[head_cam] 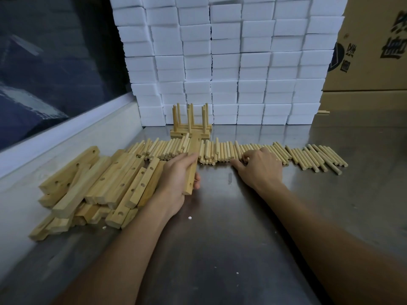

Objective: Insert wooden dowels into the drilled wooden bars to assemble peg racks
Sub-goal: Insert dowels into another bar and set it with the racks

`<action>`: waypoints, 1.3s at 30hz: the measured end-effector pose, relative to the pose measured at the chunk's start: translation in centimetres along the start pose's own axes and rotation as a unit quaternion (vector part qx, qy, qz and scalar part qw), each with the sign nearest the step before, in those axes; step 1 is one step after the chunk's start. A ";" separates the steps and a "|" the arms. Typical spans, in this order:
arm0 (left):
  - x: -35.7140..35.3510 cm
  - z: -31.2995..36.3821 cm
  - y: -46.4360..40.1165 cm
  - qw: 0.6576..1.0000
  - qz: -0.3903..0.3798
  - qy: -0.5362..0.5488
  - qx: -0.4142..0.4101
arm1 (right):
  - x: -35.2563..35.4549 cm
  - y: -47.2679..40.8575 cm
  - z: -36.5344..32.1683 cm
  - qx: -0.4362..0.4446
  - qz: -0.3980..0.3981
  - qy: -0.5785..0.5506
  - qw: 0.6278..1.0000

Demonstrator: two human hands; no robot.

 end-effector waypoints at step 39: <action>-0.5 -0.1 -0.1 0.993 -0.013 -0.109 -0.043 | 1.4 4.6 0.4 -0.162 -0.113 -0.794 0.575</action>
Point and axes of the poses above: each hand's wrist, its own y-axis away from the middle knuckle, its own x-axis out of the back of the hand, z = x × y, the point moved 5 cm from there along -y, towards the middle knuckle, and after that the axes turned 3 degrees about -z, right-handed, at the moved point
